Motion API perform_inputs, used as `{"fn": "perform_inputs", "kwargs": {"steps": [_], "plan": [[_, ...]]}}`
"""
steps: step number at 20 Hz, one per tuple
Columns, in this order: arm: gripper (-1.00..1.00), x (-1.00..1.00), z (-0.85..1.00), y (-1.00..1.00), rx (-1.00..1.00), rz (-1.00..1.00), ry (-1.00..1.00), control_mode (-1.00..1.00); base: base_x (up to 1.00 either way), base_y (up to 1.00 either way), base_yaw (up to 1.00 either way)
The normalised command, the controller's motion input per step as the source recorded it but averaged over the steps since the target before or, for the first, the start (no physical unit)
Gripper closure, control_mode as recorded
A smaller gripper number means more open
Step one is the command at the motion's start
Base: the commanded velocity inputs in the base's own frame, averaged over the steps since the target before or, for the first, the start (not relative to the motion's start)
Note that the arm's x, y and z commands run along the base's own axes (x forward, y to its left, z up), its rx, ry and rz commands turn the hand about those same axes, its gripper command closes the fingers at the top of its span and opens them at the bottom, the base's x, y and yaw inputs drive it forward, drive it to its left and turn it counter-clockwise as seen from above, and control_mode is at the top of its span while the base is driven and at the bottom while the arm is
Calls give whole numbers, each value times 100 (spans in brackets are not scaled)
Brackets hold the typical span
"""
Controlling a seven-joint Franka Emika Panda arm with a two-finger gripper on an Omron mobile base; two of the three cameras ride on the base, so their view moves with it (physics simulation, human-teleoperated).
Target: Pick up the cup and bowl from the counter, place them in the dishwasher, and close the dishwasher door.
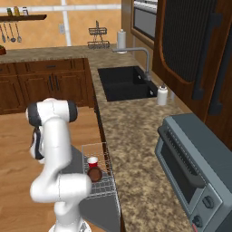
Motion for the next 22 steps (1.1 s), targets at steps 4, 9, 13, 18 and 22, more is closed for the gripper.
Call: {"fn": "perform_inputs", "kwargs": {"steps": [4,9,13,18,22], "plan": [[-100,0,2,85,-35,0,-9,-100,0,0,0],[-100,0,-15,24,-26,0,-1,-100,0,0,0],[-100,0,-41,-8,-11,3,0,-100,0,0,0],[-100,1,-50,-1,-15,4,0,-100,0,0,0],[-100,28,-55,0,-18,2,0,-100,0,0,0]]}}
